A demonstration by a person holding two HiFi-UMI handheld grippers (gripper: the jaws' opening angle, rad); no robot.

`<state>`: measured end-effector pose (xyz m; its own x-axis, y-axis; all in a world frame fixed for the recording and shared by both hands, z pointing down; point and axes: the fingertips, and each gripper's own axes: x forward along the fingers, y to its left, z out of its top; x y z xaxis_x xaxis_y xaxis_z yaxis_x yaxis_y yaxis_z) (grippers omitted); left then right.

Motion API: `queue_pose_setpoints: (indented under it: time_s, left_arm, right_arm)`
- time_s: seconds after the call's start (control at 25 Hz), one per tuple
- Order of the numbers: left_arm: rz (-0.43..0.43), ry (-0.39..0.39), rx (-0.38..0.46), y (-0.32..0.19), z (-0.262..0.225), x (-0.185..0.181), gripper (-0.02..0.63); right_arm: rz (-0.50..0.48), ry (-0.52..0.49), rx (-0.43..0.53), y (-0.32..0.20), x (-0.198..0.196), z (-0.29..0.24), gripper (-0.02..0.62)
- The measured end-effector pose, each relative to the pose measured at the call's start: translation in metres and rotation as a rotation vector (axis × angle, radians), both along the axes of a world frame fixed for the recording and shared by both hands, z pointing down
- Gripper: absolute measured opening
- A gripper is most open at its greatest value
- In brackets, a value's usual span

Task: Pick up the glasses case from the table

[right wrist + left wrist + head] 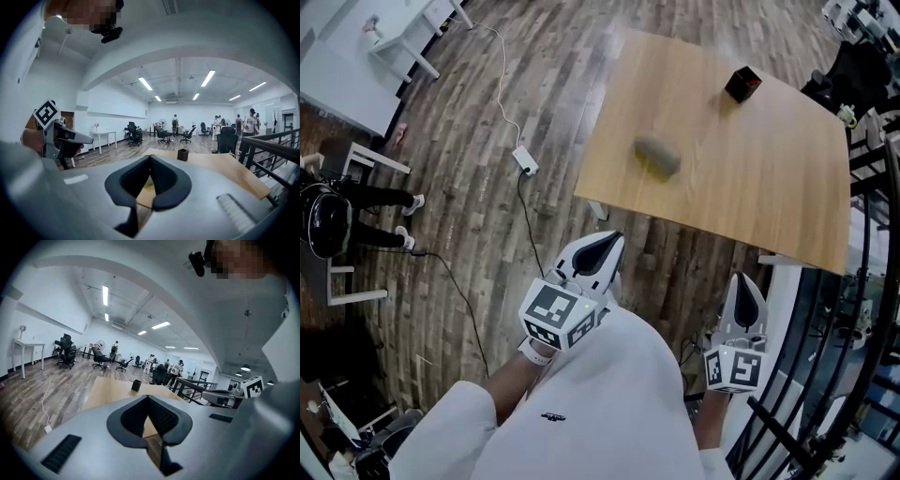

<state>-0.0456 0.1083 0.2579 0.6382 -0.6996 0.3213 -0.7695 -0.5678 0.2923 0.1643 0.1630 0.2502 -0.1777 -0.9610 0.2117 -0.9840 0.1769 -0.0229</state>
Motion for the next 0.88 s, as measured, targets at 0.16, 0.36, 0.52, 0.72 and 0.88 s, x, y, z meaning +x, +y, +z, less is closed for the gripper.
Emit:
queue_pose_setpoints:
  time_s: [0.16, 0.36, 0.52, 0.72, 0.88]
  left_arm:
    - [0.04, -0.002, 0.008, -0.058, 0.002, -0.003, 0.006]
    - [0.075, 0.006, 0.005, -0.112, 0.005, -0.015, 0.006]
    - [0.111, 0.007, -0.009, -0.141, 0.013, -0.027, 0.006]
    - [0.12, 0.001, -0.015, -0.164, 0.023, -0.026, 0.006]
    - [0.155, 0.027, 0.0, -0.164, 0.022, -0.015, 0.006]
  right_arm:
    - [0.014, 0.001, 0.006, -0.065, -0.008, 0.0, 0.011]
    - [0.003, 0.015, 0.014, -0.125, -0.031, 0.001, 0.011]
    - [0.008, 0.039, 0.013, -0.154, -0.05, 0.002, 0.011]
    - [0.027, 0.063, -0.01, -0.169, -0.049, 0.011, 0.011]
    - [0.043, 0.059, -0.031, -0.167, -0.045, 0.016, 0.011]
